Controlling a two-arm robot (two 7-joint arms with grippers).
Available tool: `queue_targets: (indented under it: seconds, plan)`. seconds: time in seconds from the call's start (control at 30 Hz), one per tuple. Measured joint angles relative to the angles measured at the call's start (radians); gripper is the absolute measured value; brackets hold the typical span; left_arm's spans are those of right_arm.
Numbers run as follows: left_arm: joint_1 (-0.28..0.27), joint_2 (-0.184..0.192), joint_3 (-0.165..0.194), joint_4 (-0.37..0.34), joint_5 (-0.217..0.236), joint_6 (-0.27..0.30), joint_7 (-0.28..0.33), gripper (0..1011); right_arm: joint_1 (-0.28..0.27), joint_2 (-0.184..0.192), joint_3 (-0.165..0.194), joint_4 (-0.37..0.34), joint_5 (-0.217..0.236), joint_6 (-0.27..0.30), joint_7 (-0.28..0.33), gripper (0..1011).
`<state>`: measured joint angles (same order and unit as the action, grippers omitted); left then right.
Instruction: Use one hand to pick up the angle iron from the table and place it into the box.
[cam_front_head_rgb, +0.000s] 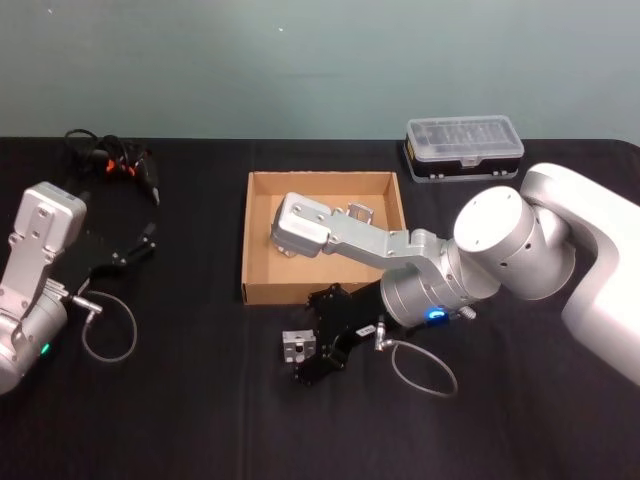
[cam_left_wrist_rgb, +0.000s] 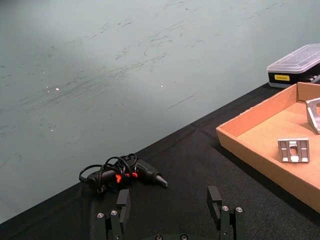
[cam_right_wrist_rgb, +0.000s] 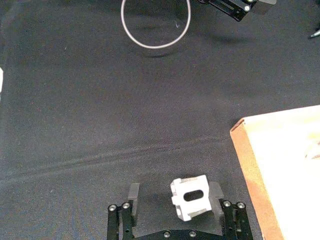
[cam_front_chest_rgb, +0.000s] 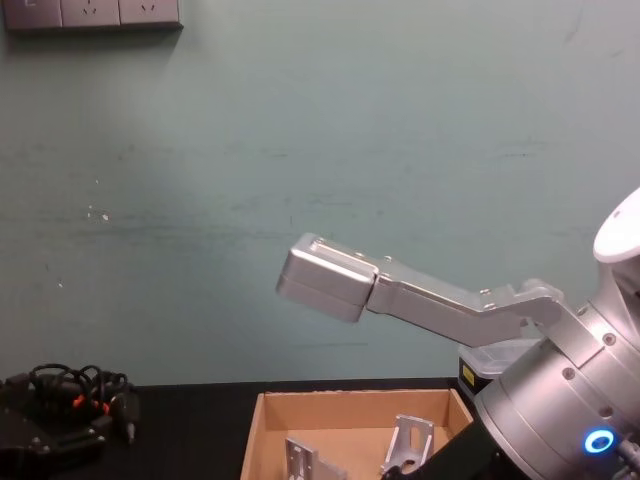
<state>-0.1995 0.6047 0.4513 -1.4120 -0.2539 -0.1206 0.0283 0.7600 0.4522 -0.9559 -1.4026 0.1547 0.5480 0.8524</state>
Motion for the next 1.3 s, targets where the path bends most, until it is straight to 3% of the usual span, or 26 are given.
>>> queue_targets:
  seconds: [0.9,1.3]
  plan:
    - [0.000,0.000,0.000,0.000,0.000,0.000,0.000,1011,-0.001,0.001,0.002,-0.002,0.000,-0.001,0.001,77]
    - [0.000,0.000,0.000,0.000,0.000,0.000,0.000,1011,-0.001,0.001,0.002,-0.002,0.000,-0.001,0.001,44]
